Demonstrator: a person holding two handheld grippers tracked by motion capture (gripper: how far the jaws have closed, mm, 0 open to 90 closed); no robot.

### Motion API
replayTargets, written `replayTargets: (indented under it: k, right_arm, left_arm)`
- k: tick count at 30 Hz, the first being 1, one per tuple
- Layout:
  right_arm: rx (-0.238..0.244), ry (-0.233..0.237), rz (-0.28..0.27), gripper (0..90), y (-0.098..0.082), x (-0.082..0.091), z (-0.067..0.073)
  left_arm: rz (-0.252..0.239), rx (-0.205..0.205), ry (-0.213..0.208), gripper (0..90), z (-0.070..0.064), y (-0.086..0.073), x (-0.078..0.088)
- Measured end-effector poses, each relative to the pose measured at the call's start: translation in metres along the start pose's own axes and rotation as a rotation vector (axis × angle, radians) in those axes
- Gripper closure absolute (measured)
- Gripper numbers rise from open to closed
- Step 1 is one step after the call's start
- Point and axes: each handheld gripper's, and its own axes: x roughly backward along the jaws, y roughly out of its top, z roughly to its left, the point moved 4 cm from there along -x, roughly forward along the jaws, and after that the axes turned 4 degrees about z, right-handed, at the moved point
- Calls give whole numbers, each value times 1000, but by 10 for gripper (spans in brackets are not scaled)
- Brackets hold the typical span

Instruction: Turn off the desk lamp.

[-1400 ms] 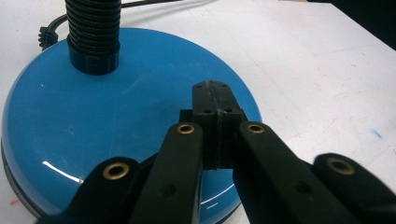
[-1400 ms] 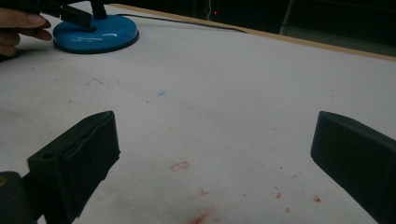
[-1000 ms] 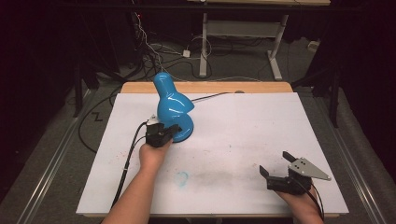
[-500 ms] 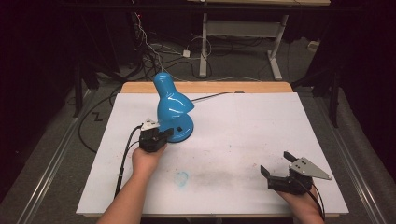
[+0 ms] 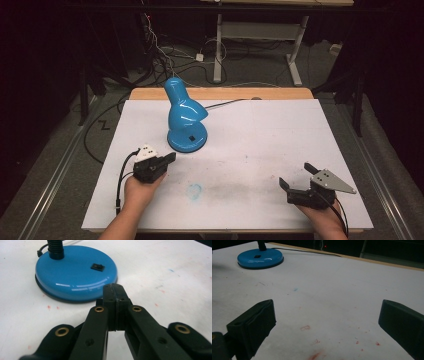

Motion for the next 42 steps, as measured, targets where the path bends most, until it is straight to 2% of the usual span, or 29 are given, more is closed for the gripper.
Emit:
replayTargets:
  k: [1, 3, 5, 8, 9, 12, 15, 16, 19, 22, 23, 30, 34, 37, 42]
  right_arm:
    - [0, -1, -1, 18, 0, 0, 0]
    - [-3, -2, -1, 18, 0, 1, 0]
    - [-2, -5, -2, 18, 0, 1, -1]
    - [-2, -4, -2, 18, 0, 1, 0]
    - [-1, -4, -1, 18, 0, 1, 0]
    - [2, -1, -2, 18, 1, 1, 2]
    - [6, 0, -5, 18, 2, 2, 3]
    - [5, 0, -4, 18, 1, 2, 3]
    - [5, 0, -2, 18, 1, 1, 2]
    - [6, 1, -2, 18, 0, 1, 2]
    - [6, 1, -2, 18, 0, 1, 2]
    - [4, 0, -2, 18, 0, 2, 1]
    - [7, 1, -7, 18, 1, 3, 2]
    - [9, 0, -7, 18, 1, 3, 2]
    - [6, 1, -10, 18, 1, 4, 2]
  left_arm:
    - [-5, -2, -3, 881, -1, -6, 12]
    - [-10, -6, -3, 881, -2, -9, 18]
    - [-10, -44, 1, 880, -3, -17, 26]
    - [9, -101, -15, 880, -7, -23, 32]
    - [10, -96, -21, 880, -7, -22, 33]
    - [-9, -38, -39, 880, -5, -15, 36]
    - [-16, -22, -27, 879, 1, -14, 37]
    - [-12, -21, -19, 835, 3, -15, 36]
    - [-2, -9, -9, 812, 6, -16, 35]
    - [-1, -11, 1, 614, 7, -16, 35]
    - [-2, -10, 2, 614, 7, -16, 34]
    - [37, -23, 25, 166, 11, -20, 31]
    - [52, -35, 17, 14, 8, -22, 29]
    - [27, -43, -17, 0, 2, -19, 32]
    - [-44, -52, -77, 0, -14, -10, 44]
